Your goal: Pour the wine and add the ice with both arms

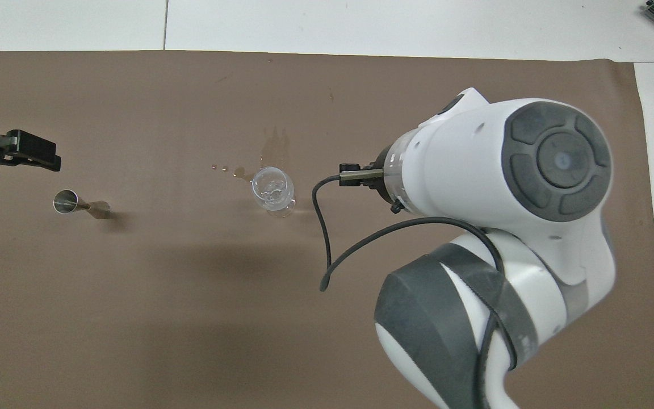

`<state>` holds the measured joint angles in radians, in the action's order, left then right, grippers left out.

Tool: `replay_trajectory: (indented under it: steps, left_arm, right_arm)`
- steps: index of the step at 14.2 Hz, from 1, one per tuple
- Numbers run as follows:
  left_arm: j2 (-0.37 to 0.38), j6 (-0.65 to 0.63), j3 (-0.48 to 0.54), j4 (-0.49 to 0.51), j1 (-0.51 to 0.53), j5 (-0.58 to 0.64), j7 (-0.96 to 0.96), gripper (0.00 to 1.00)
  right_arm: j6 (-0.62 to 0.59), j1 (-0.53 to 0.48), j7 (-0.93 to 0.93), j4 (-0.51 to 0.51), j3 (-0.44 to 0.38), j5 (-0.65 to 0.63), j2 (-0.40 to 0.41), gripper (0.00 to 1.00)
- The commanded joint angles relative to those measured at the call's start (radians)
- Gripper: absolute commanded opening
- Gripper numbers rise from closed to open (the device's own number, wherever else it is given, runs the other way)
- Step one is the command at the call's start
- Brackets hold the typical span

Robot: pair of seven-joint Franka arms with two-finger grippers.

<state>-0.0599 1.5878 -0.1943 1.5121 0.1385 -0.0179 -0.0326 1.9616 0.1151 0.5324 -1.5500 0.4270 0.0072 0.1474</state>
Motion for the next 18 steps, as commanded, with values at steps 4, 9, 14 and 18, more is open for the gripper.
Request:
replay_trajectory:
  steps: [4, 9, 14, 18]
  left_arm:
    - [0.052, -0.035, 0.013, 0.0, -0.011, 0.027, -0.015, 0.97]
    - [0.06, -0.031, 0.234, 0.0, -0.213, 0.033, 0.07, 1.0]
    - [0.058, -0.029, 0.237, -0.004, -0.22, 0.016, 0.122, 1.0]
    - [0.058, -0.028, 0.205, -0.004, -0.224, 0.016, 0.122, 1.0]
  right_arm:
    - [0.112, 0.032, 0.174, 0.123, 0.093, -0.096, 0.155, 0.0]
    - [0.177, 0.054, 0.222, 0.171, 0.125, -0.162, 0.228, 0.0]
    - [0.229, 0.081, 0.325, 0.163, 0.171, -0.326, 0.302, 0.0]
    - [0.24, 0.081, 0.347, 0.14, 0.188, -0.349, 0.314, 0.0]
